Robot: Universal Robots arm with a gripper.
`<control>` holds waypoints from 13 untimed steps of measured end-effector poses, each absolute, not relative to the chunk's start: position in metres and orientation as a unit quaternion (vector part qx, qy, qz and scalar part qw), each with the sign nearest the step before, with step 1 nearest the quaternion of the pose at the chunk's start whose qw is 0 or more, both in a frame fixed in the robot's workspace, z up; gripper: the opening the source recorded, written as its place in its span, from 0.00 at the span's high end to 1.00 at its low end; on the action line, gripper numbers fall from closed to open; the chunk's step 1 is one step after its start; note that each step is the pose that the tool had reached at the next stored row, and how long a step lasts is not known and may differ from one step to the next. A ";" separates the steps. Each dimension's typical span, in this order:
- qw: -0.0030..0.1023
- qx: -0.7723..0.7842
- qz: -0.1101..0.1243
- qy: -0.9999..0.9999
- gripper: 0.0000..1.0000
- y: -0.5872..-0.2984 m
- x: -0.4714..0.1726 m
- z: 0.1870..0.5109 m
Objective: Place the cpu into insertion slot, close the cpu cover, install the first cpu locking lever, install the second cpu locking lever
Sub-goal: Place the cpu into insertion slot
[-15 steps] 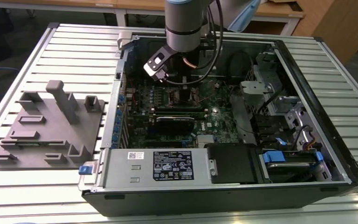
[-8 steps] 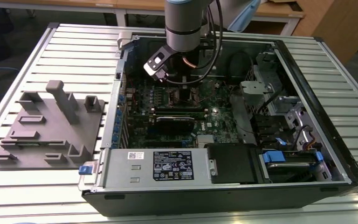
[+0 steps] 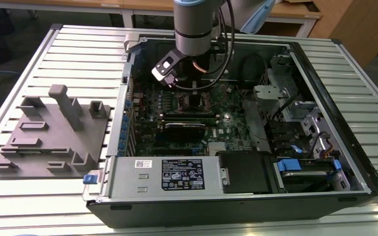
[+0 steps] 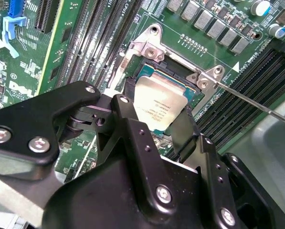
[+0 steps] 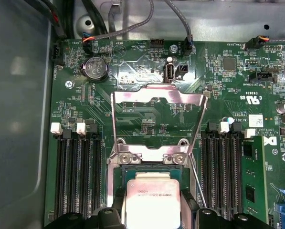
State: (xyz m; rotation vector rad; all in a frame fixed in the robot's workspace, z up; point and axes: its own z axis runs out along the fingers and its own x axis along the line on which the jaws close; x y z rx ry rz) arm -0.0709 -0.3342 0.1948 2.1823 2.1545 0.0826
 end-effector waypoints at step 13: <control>0.037 0.711 0.027 0.702 0.46 -0.333 -0.071 0.193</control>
